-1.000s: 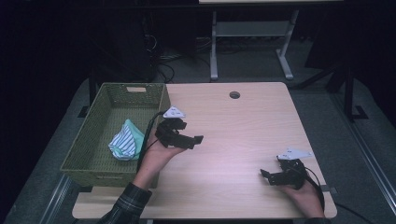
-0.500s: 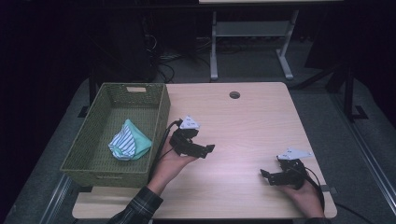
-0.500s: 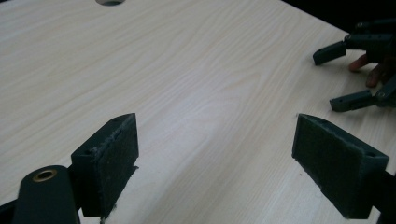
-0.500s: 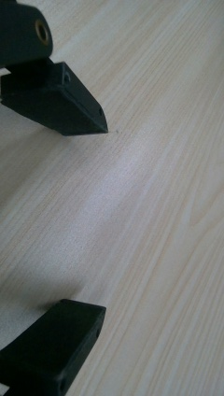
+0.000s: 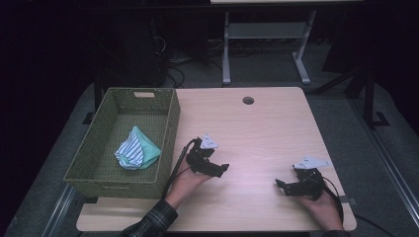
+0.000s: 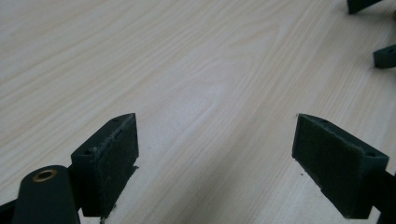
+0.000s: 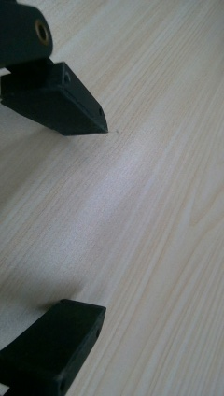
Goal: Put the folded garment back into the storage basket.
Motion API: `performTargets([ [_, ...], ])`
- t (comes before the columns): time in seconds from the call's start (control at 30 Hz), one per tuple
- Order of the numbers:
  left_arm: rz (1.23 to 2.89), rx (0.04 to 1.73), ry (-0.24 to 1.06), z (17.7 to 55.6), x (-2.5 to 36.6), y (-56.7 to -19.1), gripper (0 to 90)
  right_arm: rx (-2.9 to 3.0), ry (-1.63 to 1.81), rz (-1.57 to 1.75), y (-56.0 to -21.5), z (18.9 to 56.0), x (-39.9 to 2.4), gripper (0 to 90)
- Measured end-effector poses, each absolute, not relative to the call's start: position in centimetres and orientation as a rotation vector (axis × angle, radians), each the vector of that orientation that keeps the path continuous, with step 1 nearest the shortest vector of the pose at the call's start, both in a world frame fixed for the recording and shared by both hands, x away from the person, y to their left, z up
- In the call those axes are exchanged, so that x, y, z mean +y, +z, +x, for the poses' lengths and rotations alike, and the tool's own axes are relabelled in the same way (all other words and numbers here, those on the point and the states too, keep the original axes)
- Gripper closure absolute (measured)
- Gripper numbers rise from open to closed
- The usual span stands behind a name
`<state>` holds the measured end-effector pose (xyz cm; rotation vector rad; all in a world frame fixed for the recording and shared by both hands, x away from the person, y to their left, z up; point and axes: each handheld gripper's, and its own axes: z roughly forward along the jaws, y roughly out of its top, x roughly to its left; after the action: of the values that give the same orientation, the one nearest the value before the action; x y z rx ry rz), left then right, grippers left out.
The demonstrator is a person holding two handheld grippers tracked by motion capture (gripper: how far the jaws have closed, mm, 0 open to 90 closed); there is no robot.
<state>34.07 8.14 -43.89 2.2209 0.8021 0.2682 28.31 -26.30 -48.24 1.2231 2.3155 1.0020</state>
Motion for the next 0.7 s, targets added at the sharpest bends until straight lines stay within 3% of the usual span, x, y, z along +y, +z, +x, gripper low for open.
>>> performTargets([
  [0.4,2.312,0.844,0.241,34.6,8.0,-46.6,13.7,2.316,1.002,1.223,-48.2,28.3,-26.3,10.2],
  [0.7,2.27,0.804,0.33,34.0,8.0,-47.5,12.2,2.318,1.001,1.224,-48.2,28.3,-26.3,9.6],
])
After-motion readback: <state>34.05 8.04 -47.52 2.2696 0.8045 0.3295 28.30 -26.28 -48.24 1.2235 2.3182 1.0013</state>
